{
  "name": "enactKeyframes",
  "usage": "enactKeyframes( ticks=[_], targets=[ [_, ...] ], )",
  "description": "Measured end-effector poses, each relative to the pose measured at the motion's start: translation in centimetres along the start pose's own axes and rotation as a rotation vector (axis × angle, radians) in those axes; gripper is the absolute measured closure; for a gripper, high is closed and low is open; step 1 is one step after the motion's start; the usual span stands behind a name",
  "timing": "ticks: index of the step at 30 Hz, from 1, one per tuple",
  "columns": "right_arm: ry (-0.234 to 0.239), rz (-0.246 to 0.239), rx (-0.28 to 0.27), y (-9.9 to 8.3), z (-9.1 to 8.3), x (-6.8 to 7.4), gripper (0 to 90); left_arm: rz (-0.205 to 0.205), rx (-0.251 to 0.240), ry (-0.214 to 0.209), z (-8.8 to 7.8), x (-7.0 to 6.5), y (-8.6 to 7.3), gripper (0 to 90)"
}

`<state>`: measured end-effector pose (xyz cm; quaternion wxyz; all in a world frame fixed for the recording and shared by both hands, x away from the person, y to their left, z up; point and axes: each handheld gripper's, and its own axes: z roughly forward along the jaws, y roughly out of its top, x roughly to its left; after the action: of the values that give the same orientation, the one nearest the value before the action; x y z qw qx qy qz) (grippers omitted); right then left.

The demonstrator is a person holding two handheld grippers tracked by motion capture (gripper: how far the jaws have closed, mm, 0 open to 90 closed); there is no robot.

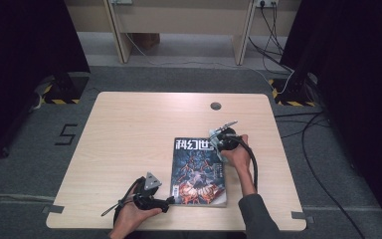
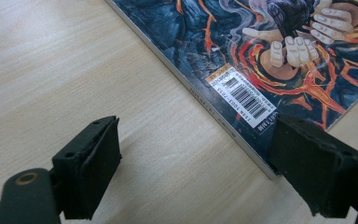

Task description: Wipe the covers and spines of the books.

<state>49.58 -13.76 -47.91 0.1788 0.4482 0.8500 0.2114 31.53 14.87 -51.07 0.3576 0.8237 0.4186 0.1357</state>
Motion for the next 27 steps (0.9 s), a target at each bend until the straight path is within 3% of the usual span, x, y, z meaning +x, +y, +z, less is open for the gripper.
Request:
enactKeyframes(
  ticks=[10,15,18,27],
  targets=[
    [-0.079,-0.097,0.053,1.9,0.5,2.0,76.1,0.010,0.010,-0.007,0.0,0.1,0.1,15.6],
    [-0.035,-0.132,0.040,2.7,0.6,3.8,76.3,0.007,0.014,-0.013,0.0,0.2,0.1,15.6],
    [-0.028,-0.180,0.022,3.4,1.2,5.0,76.1,0.001,0.007,-0.012,0.0,0.1,0.1,15.6],
    [0.043,-0.219,-0.023,5.3,2.2,8.8,75.9,0.003,0.007,-0.011,0.0,0.1,0.1,15.7]
  ],
)
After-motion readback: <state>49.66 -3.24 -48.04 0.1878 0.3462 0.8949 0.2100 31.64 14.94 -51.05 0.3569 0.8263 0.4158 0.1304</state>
